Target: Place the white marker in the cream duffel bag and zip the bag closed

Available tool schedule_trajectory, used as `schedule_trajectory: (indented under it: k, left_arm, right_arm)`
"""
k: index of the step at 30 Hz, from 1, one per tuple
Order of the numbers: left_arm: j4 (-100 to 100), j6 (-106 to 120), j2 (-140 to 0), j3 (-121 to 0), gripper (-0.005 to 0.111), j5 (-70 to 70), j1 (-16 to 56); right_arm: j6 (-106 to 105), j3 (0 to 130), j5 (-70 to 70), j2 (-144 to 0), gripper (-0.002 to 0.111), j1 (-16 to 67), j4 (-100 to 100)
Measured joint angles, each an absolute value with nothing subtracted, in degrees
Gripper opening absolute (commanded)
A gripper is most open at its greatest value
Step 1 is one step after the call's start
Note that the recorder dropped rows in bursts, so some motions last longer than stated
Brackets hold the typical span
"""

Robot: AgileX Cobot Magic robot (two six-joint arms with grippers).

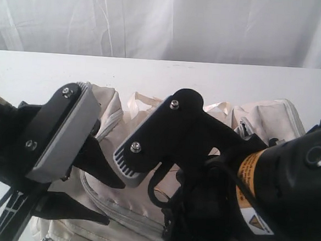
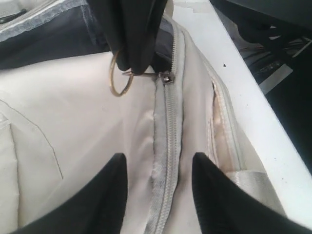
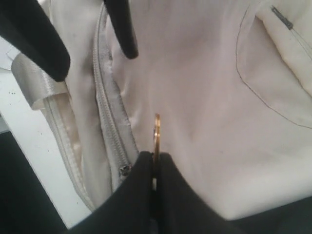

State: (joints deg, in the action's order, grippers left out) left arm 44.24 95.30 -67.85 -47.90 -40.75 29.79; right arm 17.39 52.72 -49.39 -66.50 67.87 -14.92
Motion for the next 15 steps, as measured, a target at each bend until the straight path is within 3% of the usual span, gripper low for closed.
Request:
schedule_trajectory:
  k: [3,7,15]
  left_arm:
    - [44.24,97.84,-67.85,-46.91,0.048,-38.44,30.42]
    - [44.44,99.01,-67.85,-46.15,0.061,-35.08,31.17]
    - [47.86,99.23,-67.85,-46.04,0.062,-36.17,31.31]
  right_arm:
    - [17.39,52.72,-49.39,-66.50,0.000,67.87,-14.92]
    - [17.39,52.72,-49.39,-66.50,0.000,67.87,-14.69]
    - [17.39,52.72,-49.39,-66.50,0.000,67.87,-14.33]
